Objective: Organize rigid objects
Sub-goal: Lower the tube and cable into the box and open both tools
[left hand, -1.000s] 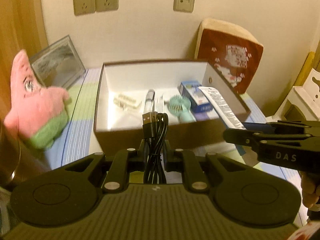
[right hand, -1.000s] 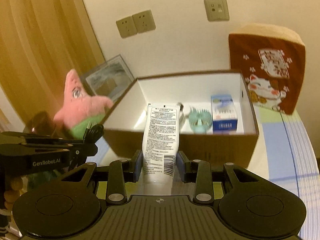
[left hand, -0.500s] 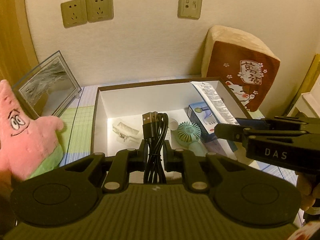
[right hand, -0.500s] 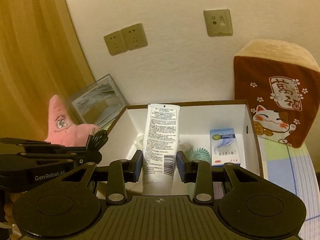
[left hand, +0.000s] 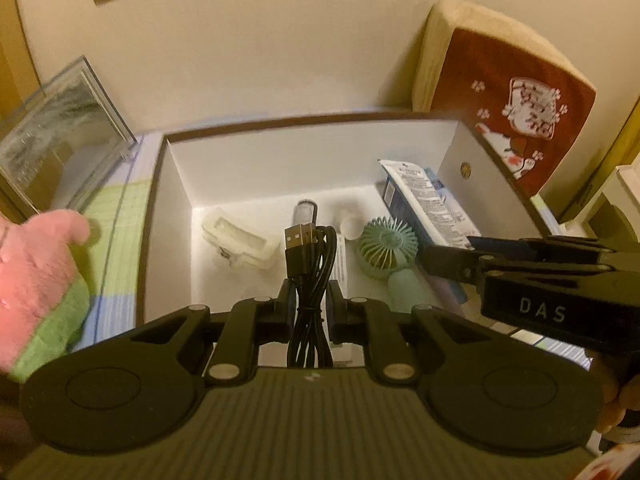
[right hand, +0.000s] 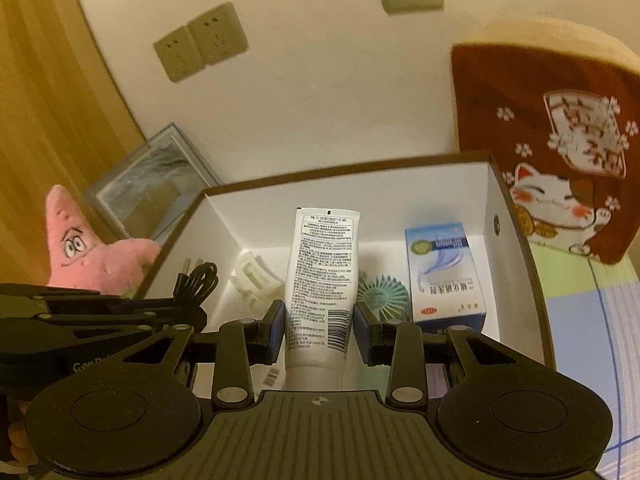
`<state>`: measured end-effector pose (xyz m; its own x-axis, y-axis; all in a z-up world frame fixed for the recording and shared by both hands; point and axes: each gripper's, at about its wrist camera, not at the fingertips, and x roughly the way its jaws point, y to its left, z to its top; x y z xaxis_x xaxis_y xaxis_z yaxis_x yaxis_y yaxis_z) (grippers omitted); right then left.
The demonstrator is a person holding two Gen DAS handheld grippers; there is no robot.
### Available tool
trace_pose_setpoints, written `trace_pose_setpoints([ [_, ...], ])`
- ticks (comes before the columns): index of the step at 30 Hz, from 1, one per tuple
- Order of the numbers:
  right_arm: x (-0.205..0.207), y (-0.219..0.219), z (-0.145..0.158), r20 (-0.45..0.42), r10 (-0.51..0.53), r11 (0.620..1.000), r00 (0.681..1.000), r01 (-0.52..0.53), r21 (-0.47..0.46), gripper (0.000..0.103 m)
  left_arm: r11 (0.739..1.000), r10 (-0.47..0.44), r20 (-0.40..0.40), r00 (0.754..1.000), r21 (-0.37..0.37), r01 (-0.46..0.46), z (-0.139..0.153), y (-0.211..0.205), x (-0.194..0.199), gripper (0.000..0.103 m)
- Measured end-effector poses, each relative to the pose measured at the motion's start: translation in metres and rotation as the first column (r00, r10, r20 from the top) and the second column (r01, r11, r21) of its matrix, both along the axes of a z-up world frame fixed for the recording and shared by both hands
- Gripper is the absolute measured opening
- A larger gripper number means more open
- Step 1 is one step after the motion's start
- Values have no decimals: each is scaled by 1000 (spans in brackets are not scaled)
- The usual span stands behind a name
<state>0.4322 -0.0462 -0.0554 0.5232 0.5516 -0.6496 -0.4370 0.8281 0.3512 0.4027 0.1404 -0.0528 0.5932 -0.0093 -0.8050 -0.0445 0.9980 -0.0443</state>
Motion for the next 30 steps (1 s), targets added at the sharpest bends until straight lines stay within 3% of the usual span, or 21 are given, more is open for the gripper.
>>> trace_pose_setpoints([
  [6,9,1,-17,-46,-17,1000,999,16,-7,37,1000,-7,-62,998,-2,7,-21,-1,12,15],
  [15,14,8,-28,-93,-27,1000,995,28,7,38,1000,5,-62,998,-14,-6,-17,3,7,37],
  [20,14,4,-26,-111,-37,997,993,44,62,55,1000,31,-44,999,-1,-31,-8,4,-6,41],
  [30,-23,-16,-7,-49,-8,999,999,10,40,70,996,79,37,996,31,-80,21,-3,-53,64],
])
